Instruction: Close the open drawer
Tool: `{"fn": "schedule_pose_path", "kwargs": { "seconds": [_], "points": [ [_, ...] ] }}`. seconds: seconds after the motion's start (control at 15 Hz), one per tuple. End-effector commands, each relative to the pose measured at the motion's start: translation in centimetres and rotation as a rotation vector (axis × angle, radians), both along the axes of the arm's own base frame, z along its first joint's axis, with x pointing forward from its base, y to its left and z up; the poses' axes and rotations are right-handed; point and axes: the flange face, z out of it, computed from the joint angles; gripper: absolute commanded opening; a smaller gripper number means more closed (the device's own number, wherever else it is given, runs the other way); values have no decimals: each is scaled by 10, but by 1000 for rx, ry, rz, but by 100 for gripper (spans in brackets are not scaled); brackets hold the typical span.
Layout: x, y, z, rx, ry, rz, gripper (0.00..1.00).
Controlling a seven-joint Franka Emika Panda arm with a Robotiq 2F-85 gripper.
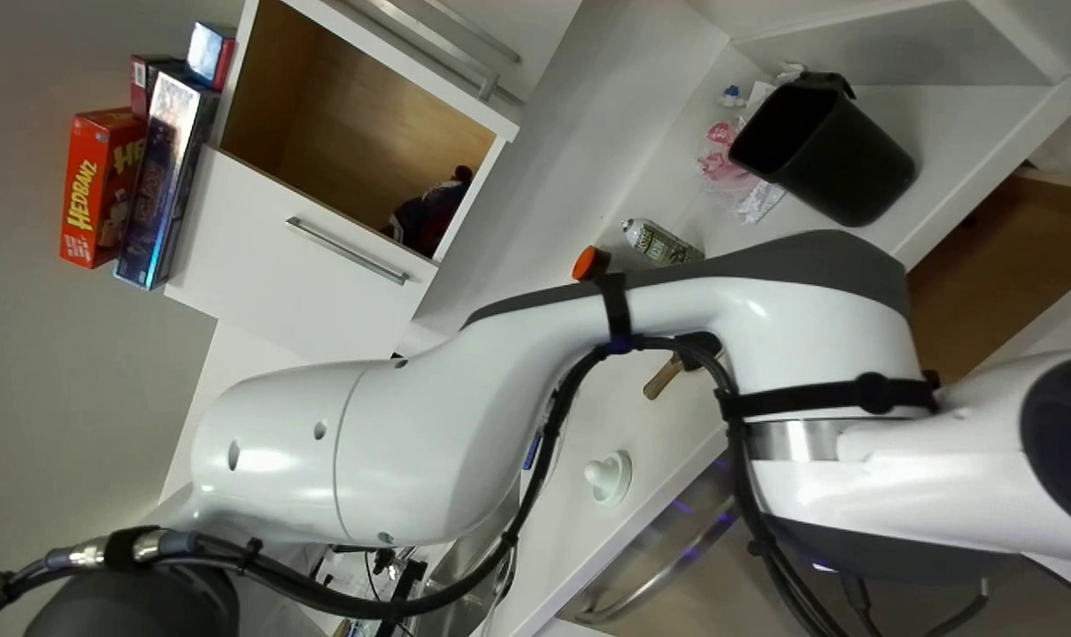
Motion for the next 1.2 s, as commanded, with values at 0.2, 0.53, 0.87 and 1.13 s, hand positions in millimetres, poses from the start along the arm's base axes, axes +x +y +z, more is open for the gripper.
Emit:
{"fn": "schedule_pose_path", "kwargs": {
  "seconds": [0.2, 0.53, 0.87, 1.13],
  "points": [
    [10, -29, -49, 147, -56, -161, 49],
    [20, -39, -82, 217, -61, -248, 12],
    [31, -36, -98, 270, -109, -280, 0],
    [46, -21, -106, 319, -160, -288, 0]
  ]
}}
